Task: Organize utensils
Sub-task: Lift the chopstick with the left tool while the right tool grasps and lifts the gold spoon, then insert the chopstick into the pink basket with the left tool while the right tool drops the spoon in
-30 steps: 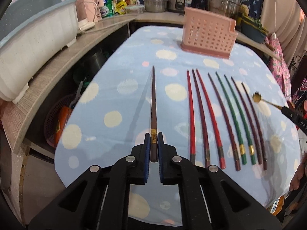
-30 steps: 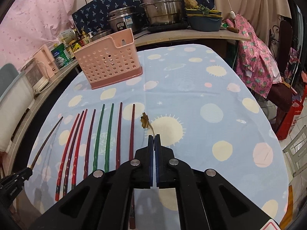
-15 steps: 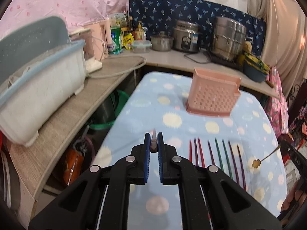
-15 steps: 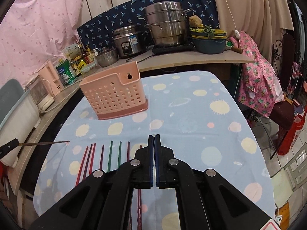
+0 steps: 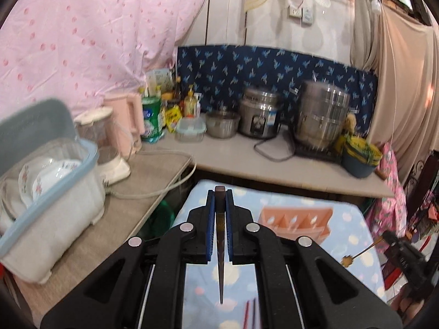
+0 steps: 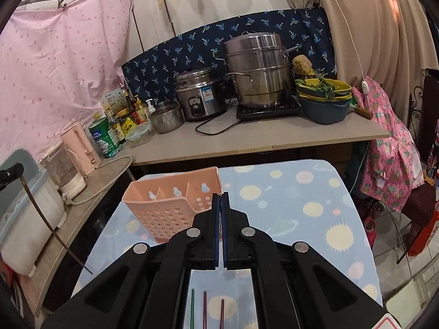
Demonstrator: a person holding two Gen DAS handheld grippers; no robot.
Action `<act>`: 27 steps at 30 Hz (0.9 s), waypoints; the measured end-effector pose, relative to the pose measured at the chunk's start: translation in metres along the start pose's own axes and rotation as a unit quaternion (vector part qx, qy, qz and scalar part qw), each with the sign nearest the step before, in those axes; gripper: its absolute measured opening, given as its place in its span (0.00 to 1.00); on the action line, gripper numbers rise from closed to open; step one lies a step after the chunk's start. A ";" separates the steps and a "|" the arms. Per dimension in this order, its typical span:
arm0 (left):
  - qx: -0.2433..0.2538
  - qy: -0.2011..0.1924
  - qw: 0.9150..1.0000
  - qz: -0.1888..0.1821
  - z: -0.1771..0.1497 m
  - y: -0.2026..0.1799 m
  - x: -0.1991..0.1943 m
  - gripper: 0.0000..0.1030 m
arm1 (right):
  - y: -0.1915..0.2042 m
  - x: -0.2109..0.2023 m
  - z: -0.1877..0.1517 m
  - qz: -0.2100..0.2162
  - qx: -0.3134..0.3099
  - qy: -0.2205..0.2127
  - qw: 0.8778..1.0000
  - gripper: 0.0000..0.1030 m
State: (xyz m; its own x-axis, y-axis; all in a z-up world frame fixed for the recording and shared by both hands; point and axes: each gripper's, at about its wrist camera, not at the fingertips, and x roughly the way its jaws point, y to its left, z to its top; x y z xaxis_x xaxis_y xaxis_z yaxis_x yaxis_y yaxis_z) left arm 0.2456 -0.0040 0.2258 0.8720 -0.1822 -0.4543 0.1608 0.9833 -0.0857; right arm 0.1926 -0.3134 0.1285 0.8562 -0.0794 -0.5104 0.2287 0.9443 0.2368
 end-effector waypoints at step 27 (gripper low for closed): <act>-0.024 0.019 0.999 -0.029 0.020 -0.054 0.128 0.07 | 0.002 0.121 0.029 0.007 0.000 0.030 1.000 0.05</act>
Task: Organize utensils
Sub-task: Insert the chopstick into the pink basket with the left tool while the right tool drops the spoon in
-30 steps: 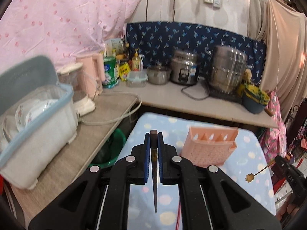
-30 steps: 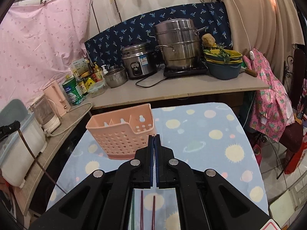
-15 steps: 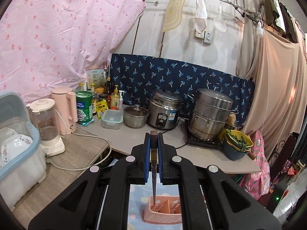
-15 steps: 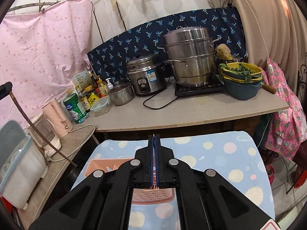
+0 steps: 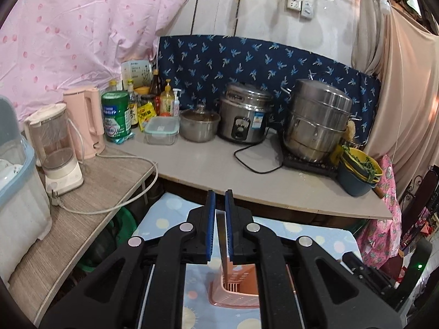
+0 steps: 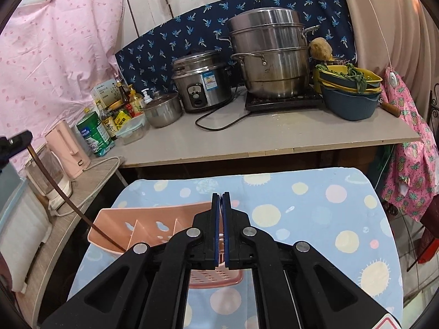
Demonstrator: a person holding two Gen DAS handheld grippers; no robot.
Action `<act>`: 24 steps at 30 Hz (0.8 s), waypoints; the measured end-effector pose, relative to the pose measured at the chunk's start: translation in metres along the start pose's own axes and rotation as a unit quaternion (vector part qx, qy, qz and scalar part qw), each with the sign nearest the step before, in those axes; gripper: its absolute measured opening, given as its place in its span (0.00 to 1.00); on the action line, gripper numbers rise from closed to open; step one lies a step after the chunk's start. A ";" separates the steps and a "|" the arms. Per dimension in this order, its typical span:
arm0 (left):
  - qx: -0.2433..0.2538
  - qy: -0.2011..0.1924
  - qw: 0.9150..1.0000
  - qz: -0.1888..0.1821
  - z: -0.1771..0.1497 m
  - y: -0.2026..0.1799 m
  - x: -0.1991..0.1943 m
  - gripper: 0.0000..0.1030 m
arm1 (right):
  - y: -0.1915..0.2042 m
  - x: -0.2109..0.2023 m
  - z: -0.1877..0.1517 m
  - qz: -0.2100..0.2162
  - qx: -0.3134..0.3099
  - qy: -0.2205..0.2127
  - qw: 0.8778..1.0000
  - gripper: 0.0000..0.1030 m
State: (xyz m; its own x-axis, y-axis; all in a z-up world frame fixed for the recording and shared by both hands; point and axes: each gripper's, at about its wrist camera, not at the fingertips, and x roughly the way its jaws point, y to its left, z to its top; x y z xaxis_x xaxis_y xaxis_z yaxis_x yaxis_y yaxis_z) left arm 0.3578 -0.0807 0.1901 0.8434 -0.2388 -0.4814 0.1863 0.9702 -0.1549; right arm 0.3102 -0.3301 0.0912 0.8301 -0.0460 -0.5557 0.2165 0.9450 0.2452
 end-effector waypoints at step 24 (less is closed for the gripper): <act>0.025 0.042 0.998 0.048 -0.102 0.052 -0.089 0.46 | 0.013 -0.119 -0.074 0.009 -0.008 -0.013 1.000 0.31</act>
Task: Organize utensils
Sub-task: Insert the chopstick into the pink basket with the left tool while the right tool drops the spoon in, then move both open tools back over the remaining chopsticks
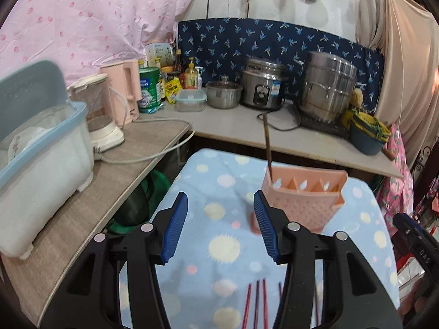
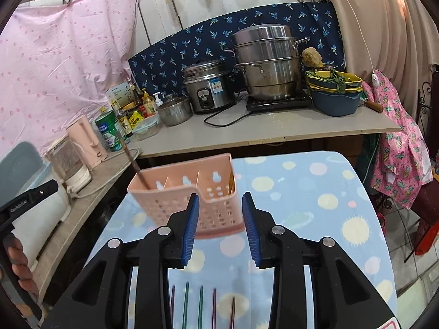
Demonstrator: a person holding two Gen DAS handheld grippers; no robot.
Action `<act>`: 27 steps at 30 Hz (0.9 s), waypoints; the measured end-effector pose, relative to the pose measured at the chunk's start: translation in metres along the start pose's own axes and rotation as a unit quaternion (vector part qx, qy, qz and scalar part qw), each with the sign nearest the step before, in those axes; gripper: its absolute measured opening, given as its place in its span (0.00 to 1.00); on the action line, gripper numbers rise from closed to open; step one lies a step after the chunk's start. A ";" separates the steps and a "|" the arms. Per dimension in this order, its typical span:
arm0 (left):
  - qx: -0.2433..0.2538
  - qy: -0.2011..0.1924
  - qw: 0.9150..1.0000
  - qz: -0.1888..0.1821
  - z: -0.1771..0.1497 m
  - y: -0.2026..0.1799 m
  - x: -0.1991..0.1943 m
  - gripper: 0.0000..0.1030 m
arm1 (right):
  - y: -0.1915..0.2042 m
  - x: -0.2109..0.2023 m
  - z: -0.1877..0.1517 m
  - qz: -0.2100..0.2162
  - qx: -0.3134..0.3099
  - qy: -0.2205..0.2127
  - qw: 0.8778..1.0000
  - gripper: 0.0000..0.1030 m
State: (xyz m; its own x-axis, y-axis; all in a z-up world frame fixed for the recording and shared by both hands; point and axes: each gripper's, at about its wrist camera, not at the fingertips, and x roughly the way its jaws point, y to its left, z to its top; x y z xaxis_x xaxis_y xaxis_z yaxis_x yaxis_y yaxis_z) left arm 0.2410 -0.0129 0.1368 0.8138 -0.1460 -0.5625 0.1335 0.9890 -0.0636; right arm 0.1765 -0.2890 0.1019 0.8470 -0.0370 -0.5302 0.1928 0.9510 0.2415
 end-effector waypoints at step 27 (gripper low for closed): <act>0.034 0.131 0.991 0.024 -0.209 0.017 -0.038 0.46 | -0.005 -0.078 -0.204 -0.040 -0.031 0.119 0.992 0.35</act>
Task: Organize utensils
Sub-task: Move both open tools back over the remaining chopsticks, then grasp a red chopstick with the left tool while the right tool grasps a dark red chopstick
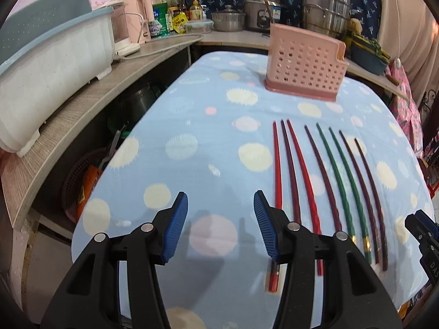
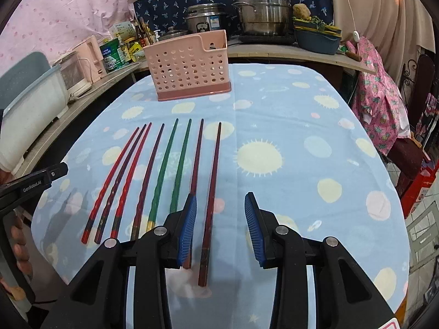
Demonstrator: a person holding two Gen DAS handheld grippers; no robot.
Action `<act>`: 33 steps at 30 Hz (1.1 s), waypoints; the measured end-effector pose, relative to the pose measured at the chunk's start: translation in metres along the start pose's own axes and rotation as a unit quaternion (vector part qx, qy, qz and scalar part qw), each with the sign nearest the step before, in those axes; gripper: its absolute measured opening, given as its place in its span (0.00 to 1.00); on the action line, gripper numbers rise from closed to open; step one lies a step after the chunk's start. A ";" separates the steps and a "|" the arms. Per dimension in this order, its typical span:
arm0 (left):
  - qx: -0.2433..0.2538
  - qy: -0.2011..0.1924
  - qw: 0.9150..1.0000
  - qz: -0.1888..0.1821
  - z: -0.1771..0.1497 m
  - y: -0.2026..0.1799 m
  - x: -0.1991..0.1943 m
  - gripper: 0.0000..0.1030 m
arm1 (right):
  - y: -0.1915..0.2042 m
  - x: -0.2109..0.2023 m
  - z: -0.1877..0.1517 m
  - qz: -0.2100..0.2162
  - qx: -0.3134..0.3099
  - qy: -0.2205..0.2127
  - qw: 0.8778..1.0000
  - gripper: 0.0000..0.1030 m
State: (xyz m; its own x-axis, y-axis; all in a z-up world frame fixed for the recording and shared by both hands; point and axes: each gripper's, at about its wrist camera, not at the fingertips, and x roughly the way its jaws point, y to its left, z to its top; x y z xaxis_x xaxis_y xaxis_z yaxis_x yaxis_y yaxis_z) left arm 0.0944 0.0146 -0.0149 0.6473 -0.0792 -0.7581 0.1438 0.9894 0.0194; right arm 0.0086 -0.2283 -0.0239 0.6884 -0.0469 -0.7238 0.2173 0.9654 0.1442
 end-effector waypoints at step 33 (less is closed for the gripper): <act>0.038 0.042 0.998 -0.038 -0.048 -0.026 0.005 0.57 | 0.007 0.017 -0.042 0.001 -0.005 0.046 0.999 0.20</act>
State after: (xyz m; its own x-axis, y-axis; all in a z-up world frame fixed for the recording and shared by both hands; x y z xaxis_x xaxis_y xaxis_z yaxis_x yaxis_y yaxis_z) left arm 0.0575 -0.0057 -0.0506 0.5671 -0.1407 -0.8115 0.2485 0.9686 0.0058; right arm -0.0075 -0.2118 -0.0635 0.6227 -0.0216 -0.7821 0.2087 0.9680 0.1394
